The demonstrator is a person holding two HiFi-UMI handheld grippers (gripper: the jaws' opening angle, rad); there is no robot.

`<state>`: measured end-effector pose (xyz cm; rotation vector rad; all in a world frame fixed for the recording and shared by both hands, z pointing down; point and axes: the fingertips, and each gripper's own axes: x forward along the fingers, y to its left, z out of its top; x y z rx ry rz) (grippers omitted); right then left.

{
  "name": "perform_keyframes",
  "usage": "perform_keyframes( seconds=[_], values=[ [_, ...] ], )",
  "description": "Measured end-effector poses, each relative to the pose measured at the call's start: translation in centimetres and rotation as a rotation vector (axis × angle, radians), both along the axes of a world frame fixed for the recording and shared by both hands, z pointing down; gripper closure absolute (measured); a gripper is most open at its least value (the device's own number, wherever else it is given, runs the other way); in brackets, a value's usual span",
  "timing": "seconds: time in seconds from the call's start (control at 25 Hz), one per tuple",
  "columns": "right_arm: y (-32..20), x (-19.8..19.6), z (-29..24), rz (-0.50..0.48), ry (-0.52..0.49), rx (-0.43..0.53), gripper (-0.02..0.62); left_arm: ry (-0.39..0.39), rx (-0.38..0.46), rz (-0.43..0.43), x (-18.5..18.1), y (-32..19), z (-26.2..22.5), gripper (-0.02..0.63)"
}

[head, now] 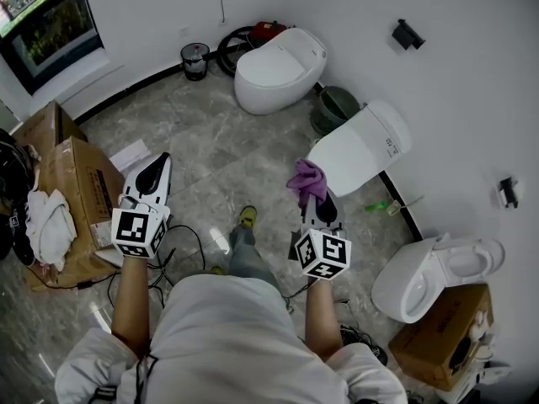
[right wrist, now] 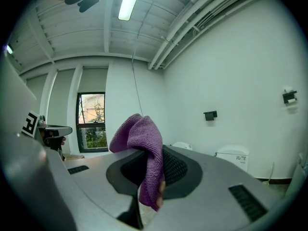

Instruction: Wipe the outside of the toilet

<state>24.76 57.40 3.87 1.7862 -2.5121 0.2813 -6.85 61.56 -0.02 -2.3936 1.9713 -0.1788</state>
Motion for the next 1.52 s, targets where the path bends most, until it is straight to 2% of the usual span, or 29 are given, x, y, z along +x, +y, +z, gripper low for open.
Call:
perform_keyframes(
  seconds=[0.52, 1.04, 1.28, 1.52],
  values=[
    [-14.7, -1.8, 1.9, -0.027, -0.016, -0.033, 0.529, 0.002, -0.037, -0.034, -1.7, -13.8, 1.3, 0.589],
    [-33.7, -2.0, 3.7, -0.078, -0.040, -0.092, 0.529, -0.018, -0.077, -0.074, -1.2, -31.0, 1.4, 0.589],
    [-39.0, -1.3, 4.2, -0.080, -0.057, -0.111, 0.529, -0.047, -0.083, -0.069, 0.1, -35.5, 0.9, 0.589],
    [-42.5, -2.0, 4.6, -0.089, -0.068, -0.123, 0.529, -0.048, -0.070, -0.091, -0.9, -38.7, 0.5, 0.589]
  ],
)
